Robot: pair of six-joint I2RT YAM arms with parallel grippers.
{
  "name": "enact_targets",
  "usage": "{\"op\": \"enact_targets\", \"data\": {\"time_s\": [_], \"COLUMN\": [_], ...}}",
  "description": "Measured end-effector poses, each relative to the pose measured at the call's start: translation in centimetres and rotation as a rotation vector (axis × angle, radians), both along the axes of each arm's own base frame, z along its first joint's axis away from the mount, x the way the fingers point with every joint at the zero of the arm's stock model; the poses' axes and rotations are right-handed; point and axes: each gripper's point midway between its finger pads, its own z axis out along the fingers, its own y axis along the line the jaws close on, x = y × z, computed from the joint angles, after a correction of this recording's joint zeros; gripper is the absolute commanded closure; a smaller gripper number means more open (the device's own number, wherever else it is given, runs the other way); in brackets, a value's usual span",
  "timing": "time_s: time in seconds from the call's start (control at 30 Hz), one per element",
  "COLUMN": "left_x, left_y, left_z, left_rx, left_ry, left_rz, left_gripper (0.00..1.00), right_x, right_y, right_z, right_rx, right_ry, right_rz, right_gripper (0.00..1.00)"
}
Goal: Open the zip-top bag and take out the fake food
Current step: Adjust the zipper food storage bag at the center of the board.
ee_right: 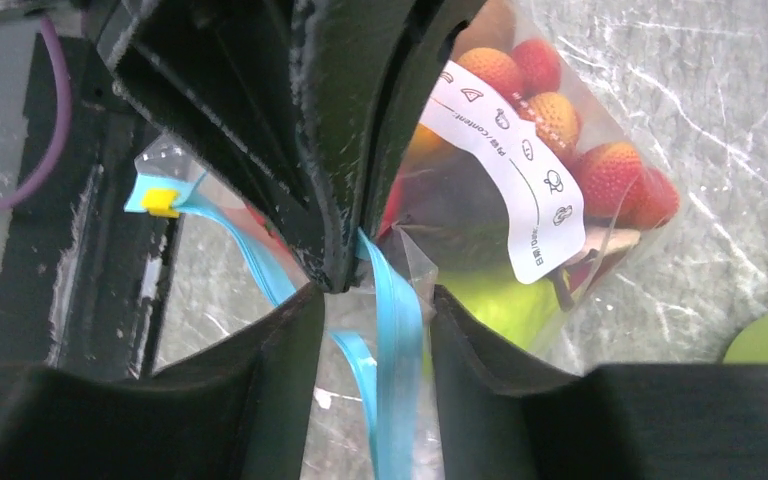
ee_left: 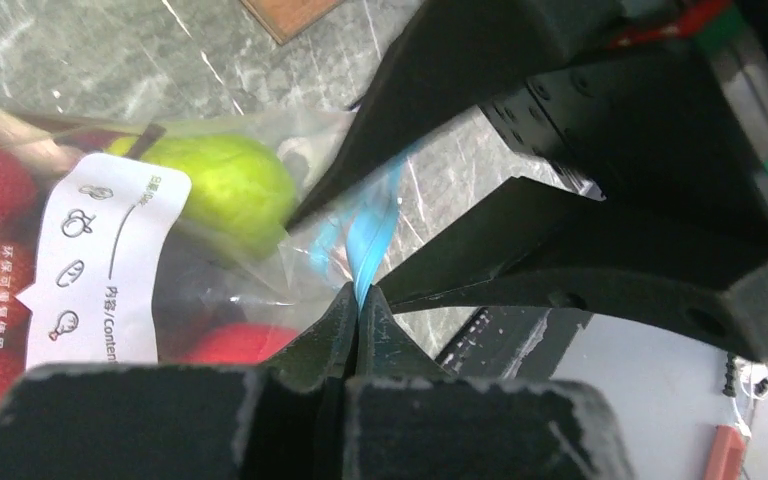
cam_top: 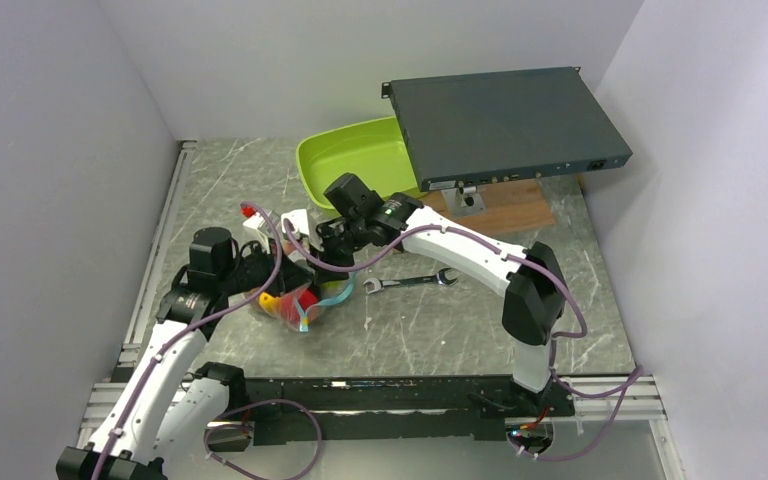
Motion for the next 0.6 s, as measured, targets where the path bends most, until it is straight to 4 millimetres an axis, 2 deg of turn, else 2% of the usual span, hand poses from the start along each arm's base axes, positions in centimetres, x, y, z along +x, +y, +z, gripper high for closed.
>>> {"op": "enact_targets", "data": {"time_s": [0.07,0.1,0.2,0.27,0.37,0.43,0.5,0.6], "left_x": [0.1,-0.2,-0.4,-0.6,-0.9,-1.1,-1.3,-1.9], "left_y": [0.1,0.1,0.1,0.2,0.2,0.1,0.2,0.2], "left_z": [0.1,0.3,0.5,0.9,2.2,4.0,6.5,10.2], "left_rx": [0.008,0.013,0.018,0.022,0.021,0.005,-0.013,-0.046], "left_ry": [-0.016,-0.01,-0.014,-0.02,-0.043,-0.083,-0.15,-0.26], "left_rz": [-0.002,-0.01,-0.018,-0.022,-0.029,-0.03,-0.026,-0.022], "left_gripper": [1.0,1.0,1.0,0.85,0.47,0.31,0.23,0.19], "right_x": [-0.1,0.0,-0.1,-0.4,-1.2,-1.7,-1.9,-1.9], "right_y": [-0.2,-0.2,-0.2,-0.1,-0.4,-0.9,-1.8,-5.0], "right_z": [-0.1,-0.1,0.0,0.2,0.8,1.4,2.1,3.5], "right_rx": [-0.006,-0.008,-0.002,0.006,0.018,0.022,0.034,0.047], "right_ry": [0.003,-0.006,-0.008,0.002,0.033,0.062,0.085,0.124], "right_rz": [0.004,0.005,0.019,0.037,0.058,0.059,0.045,-0.018], "right_gripper": [0.85,0.98,1.0,1.0,1.0,1.0,1.0,1.0]}}
